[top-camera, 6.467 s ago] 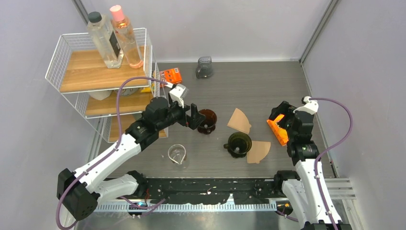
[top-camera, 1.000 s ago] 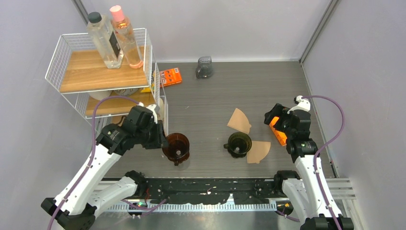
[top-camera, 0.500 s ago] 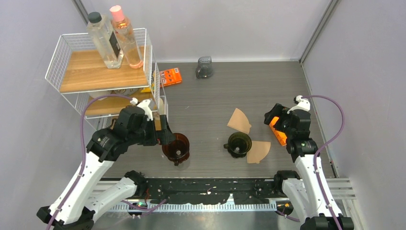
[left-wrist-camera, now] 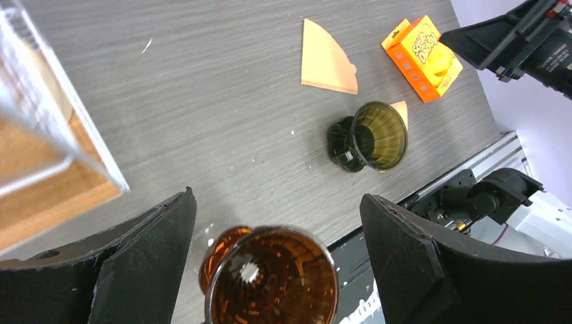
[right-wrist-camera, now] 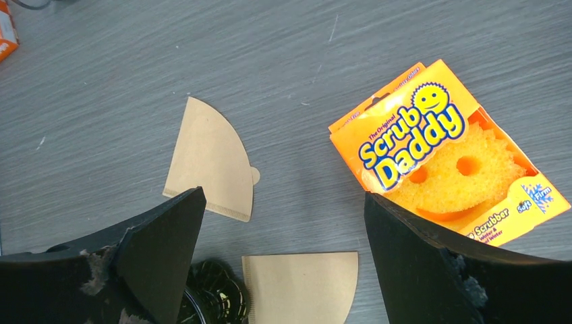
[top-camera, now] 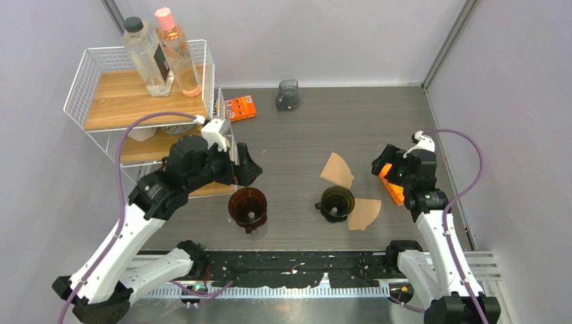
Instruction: Place the coffee filter in the dripper
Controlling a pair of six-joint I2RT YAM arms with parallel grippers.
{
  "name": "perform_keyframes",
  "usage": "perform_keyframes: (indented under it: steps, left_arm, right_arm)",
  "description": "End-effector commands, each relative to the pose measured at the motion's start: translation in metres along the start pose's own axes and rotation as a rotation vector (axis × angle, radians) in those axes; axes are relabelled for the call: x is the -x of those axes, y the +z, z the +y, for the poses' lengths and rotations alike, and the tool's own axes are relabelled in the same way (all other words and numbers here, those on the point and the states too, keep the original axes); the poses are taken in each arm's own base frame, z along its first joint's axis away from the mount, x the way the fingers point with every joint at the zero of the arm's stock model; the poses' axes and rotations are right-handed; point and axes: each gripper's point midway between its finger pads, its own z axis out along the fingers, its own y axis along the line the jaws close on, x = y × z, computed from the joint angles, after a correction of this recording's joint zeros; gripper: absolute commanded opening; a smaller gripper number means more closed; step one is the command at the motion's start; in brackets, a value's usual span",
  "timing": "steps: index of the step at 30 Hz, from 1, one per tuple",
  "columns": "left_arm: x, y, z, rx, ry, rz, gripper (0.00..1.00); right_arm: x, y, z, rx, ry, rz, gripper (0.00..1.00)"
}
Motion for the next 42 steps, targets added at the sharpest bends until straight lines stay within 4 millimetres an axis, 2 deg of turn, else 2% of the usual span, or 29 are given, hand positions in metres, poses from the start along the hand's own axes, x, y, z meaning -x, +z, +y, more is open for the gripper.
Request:
perform_keyframes:
  steps: [1, 6, 11, 17, 23, 28, 34, 42]
  left_arm:
    - [0.046, 0.012, -0.028, -0.080, 0.095, -0.120, 1.00]
    - [0.061, 0.029, -0.037, -0.107, 0.139, -0.160, 0.99]
    - [0.070, 0.051, -0.029, -0.049, 0.164, -0.177, 1.00]
    - [0.074, 0.070, -0.033, -0.065, 0.180, -0.184, 1.00]
    - [0.064, 0.082, -0.043, -0.143, 0.186, -0.166, 1.00]
    - [0.059, 0.090, -0.041, -0.149, 0.185, -0.176, 0.99]
    - [0.053, 0.096, -0.036, -0.139, 0.188, -0.169, 0.99]
    - [0.049, 0.098, -0.033, -0.137, 0.212, -0.160, 1.00]
  right_arm:
    - [0.009, -0.002, 0.000, -0.028, -0.006, 0.018, 0.95]
    - [-0.024, 0.002, -0.013, -0.091, 0.019, 0.166, 0.96]
    - [-0.053, -0.003, -0.027, -0.174, 0.066, 0.258, 0.95]
    - [-0.077, -0.010, -0.025, -0.243, 0.032, 0.304, 0.96]
    - [-0.106, -0.001, -0.021, -0.271, 0.077, 0.359, 1.00]
    - [-0.128, 0.005, -0.021, -0.293, 0.096, 0.413, 0.92]
    - [-0.143, 0.008, -0.023, -0.326, 0.106, 0.452, 0.78]
    - [-0.158, 0.008, -0.031, -0.388, 0.098, 0.500, 0.74]
